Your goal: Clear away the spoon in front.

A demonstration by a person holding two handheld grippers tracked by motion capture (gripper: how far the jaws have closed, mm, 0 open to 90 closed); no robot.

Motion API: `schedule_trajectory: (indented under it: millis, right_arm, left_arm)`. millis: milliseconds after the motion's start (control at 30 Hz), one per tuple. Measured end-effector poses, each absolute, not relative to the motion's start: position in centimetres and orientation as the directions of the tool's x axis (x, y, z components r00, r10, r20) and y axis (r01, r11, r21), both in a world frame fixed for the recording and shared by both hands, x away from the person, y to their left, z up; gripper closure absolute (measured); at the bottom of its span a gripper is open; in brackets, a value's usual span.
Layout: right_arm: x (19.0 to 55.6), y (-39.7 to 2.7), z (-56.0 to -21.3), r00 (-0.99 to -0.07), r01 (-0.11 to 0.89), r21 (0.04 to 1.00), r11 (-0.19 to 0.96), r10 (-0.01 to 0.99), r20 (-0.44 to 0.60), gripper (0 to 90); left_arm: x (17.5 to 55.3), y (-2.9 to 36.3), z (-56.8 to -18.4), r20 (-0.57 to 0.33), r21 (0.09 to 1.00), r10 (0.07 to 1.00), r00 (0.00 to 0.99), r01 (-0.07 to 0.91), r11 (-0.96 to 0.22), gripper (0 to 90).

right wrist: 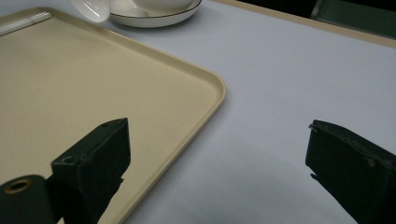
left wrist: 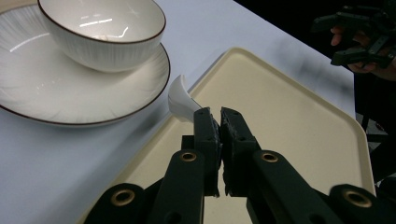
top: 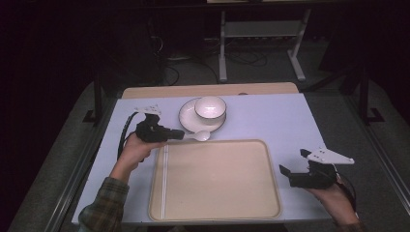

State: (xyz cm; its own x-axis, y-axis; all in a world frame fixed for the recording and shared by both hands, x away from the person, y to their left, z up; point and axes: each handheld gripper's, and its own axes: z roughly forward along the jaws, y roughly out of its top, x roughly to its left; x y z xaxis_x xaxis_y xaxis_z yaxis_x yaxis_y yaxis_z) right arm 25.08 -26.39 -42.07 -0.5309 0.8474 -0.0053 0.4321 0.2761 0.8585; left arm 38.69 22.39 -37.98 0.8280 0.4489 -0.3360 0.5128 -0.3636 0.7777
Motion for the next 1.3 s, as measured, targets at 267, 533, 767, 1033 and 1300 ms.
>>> schedule_trajectory:
  millis: [267, 533, 767, 1033, 1300]
  right_arm:
    - [25.1, -26.4, -42.1, -0.533, 0.430, 0.859, 0.278, 0.846, -0.006, 6.3]
    - [25.1, -26.4, -42.1, -0.535, 0.430, 0.858, 0.279, 0.845, -0.007, 6.3]
    - [25.1, -26.3, -42.1, -0.537, 0.430, 0.857, 0.283, 0.844, -0.009, 6.3]
    - [25.1, -26.2, -42.1, -0.539, 0.430, 0.857, 0.285, 0.842, -0.010, 6.3]
    - [25.1, -26.2, -42.1, -0.542, 0.429, 0.855, 0.291, 0.840, -0.015, 6.3]
  left_arm:
    - [38.6, 22.3, -38.7, -0.342, 0.768, 0.452, 0.824, 0.522, -0.370, 85.9]
    - [38.6, 22.5, -39.5, -0.354, 0.762, 0.445, 0.822, 0.530, -0.372, 85.7]
    - [38.8, 22.9, -40.2, -0.356, 0.751, 0.465, 0.811, 0.544, -0.374, 83.8]
    - [39.1, 23.4, -41.4, -0.323, 0.725, 0.526, 0.787, 0.563, -0.397, 77.7]
    - [39.4, 23.5, -42.3, -0.298, 0.705, 0.566, 0.769, 0.577, -0.413, 72.7]
